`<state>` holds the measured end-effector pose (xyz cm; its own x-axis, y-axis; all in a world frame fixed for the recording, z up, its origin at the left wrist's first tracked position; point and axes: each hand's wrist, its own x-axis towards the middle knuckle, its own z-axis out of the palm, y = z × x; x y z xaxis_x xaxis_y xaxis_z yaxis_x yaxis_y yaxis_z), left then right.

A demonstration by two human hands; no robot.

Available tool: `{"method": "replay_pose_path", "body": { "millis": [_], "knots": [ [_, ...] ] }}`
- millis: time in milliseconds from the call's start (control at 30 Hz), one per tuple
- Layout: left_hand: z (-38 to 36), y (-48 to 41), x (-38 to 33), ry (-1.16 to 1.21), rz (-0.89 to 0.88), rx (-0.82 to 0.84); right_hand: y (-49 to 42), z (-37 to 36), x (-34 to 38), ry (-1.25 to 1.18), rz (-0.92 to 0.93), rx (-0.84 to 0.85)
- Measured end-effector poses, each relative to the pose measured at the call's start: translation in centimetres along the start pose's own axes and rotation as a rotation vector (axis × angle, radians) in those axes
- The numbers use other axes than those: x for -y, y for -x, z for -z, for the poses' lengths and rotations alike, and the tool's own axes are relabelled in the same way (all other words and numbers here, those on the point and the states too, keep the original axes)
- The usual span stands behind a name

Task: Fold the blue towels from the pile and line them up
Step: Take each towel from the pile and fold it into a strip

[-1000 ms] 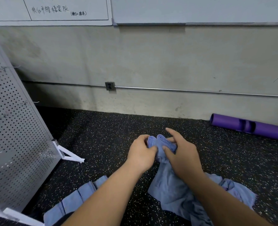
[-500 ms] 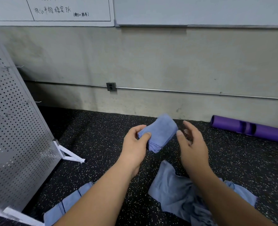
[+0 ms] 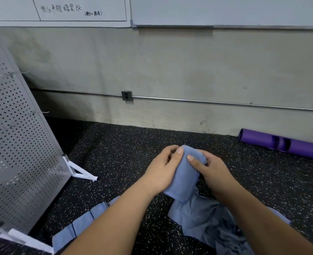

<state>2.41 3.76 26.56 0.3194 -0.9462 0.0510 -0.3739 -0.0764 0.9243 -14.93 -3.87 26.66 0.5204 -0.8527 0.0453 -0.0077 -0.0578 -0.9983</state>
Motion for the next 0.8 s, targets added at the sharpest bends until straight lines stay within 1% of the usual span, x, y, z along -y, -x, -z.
{"method": "replay_pose_path", "body": {
  "millis": [67, 167, 233, 333, 400, 467, 533, 567, 600, 667, 733, 800],
  "knots": [
    [-0.3, -0.1, 0.0, -0.054, -0.022, -0.053, 0.3, -1.0, -0.2, 0.024, -0.007, 0.014],
    [-0.4, 0.0, 0.4, -0.158, -0.013, -0.147, 0.4, -2.8, -0.7, 0.043, -0.052, -0.067],
    [-0.2, 0.2, 0.6, -0.164, -0.017, -0.219, 0.0, -3.8, -1.2, 0.056, -0.115, -0.103],
    [0.7, 0.5, 1.2, -0.159, -0.018, -0.3, -0.2, -5.2, -1.9, 0.065, -0.156, -0.058],
    [1.5, 0.9, 1.7, -0.151, 0.01, -0.275, -0.4, -5.9, -2.2, 0.119, -0.111, -0.062],
    [2.2, 1.5, 2.4, -0.16, 0.051, -0.179, -0.7, -6.8, -2.6, 0.143, -0.087, -0.101],
    [3.0, 2.2, 3.4, -0.203, 0.082, -0.067, -1.1, -7.7, -3.3, 0.185, -0.114, -0.129],
    [3.4, 2.7, 3.9, -0.21, 0.09, -0.038, -1.2, -8.3, -3.7, 0.22, -0.135, -0.12],
    [3.7, 3.2, 4.5, -0.205, 0.099, -0.034, -1.2, -9.0, -4.1, 0.239, -0.165, -0.102],
    [4.3, 4.3, 5.9, -0.178, 0.132, -0.086, -1.1, -10.6, -5.0, 0.222, -0.251, -0.02],
    [4.8, 5.5, 7.7, -0.166, 0.193, -0.176, -0.6, -12.2, -6.2, 0.239, -0.316, 0.116],
    [4.9, 6.9, 9.9, -0.107, 0.279, -0.278, -0.2, -13.6, -7.9, 0.269, -0.324, 0.246]
  ]
}}
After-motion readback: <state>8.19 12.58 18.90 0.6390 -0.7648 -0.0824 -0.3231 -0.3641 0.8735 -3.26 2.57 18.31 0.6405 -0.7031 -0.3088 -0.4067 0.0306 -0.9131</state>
